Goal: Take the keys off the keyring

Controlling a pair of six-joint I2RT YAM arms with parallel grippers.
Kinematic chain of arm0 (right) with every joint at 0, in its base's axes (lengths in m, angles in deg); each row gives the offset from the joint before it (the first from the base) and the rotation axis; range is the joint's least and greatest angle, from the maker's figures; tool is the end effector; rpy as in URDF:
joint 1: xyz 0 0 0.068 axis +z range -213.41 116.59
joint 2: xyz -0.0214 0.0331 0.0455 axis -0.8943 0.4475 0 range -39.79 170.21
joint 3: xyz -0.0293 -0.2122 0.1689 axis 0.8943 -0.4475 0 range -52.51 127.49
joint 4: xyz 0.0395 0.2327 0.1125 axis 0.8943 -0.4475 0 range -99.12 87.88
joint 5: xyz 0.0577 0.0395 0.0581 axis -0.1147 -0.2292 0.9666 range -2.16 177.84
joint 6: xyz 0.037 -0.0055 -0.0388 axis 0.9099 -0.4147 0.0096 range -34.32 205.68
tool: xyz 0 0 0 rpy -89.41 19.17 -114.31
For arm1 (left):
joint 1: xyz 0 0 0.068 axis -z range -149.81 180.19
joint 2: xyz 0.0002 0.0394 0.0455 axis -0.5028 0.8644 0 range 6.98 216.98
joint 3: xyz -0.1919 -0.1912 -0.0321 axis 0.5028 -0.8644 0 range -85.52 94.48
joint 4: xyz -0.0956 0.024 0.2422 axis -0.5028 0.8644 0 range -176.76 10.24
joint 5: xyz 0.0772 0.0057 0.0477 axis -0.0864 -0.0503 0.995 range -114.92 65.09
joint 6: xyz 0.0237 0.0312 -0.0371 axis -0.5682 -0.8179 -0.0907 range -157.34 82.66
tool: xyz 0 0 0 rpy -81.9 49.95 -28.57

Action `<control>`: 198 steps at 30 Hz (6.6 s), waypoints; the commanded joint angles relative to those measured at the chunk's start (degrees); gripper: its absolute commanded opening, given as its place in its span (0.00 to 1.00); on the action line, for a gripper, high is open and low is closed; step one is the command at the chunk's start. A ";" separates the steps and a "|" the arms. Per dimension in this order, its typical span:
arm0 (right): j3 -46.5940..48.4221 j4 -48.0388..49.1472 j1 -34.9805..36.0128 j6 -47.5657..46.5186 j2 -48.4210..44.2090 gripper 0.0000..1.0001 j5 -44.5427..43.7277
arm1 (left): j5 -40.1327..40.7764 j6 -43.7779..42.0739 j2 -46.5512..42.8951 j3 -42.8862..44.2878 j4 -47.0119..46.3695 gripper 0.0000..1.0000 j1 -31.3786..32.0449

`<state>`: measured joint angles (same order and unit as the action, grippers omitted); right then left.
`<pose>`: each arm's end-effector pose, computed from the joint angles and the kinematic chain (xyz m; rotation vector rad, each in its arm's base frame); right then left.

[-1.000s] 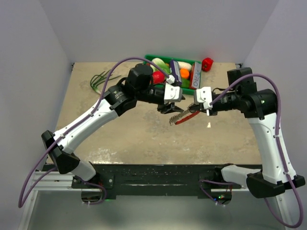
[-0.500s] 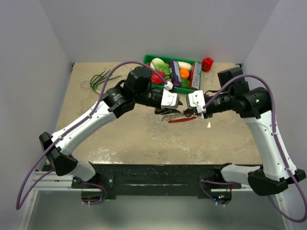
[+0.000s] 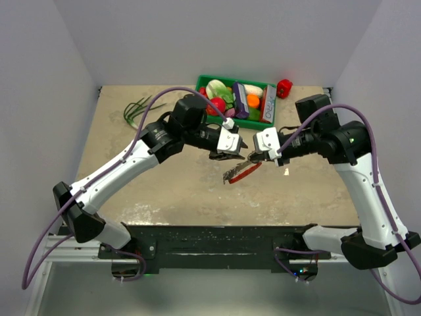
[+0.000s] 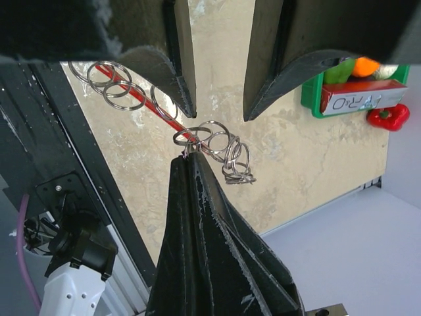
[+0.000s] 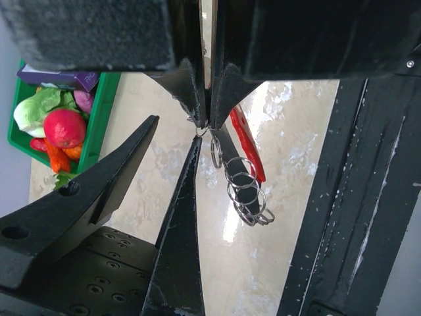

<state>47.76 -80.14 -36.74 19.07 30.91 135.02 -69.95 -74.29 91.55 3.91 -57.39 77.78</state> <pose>0.1503 0.1048 0.4623 -1.7947 1.2085 0.5994 0.2002 -0.2564 0.4156 1.6581 1.0687 -0.9005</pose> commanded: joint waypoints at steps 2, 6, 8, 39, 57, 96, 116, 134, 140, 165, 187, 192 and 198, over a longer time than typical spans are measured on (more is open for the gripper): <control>-0.77 -2.67 0.66 0.34 -1.79 0.00 1.60 | -6.99 -1.89 1.20 3.03 0.69 0.40 -0.22; -1.22 -2.67 0.92 0.16 -1.70 0.00 2.22 | -11.38 -2.86 1.82 3.03 2.27 0.40 -0.22; -1.22 -2.66 1.01 0.08 -1.79 0.00 1.69 | -13.32 -3.56 2.08 3.30 3.24 0.40 -0.22; -0.86 -1.53 1.18 0.77 -2.49 0.00 0.55 | -14.64 0.30 2.44 4.62 1.84 0.00 -0.22; -12.38 19.83 -5.76 22.48 -7.24 0.00 7.05 | -7.79 0.56 -1.96 0.05 -0.27 0.00 0.31; -26.35 39.78 -13.76 45.25 -14.62 0.00 3.89 | -1.72 3.02 -6.35 -2.07 -2.20 0.00 2.50; -28.72 46.46 -13.84 50.70 -18.49 0.00 -9.65 | -2.33 19.37 -5.65 -2.24 -9.59 0.00 2.50; -32.68 48.05 -14.28 52.02 -18.58 0.00 -9.39 | -10.42 23.94 -6.26 -0.66 -11.00 0.00 1.28; -34.09 49.19 -14.55 53.25 -18.05 0.00 -9.03 | -12.97 23.94 -6.44 -0.75 -10.73 0.00 1.19; -33.65 47.79 -15.07 53.16 -16.29 0.00 -3.50 | -17.28 23.33 -6.53 0.31 -9.24 0.00 1.19; -28.02 44.62 -15.07 50.44 -17.08 0.00 -3.94 | -2.78 23.41 -5.04 -5.84 -13.72 0.30 1.62; -26.88 44.09 -14.99 50.70 -17.08 0.00 -3.15 | -0.40 22.80 -3.63 -5.93 -13.98 0.36 2.33; -26.97 44.27 -14.99 51.40 -17.61 0.00 -2.71 | 3.63 21.83 -1.44 -4.17 -13.28 0.40 4.08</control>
<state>18.25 -36.78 -51.71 70.19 14.76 131.02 -69.82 -51.45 88.82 -1.86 -69.28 80.69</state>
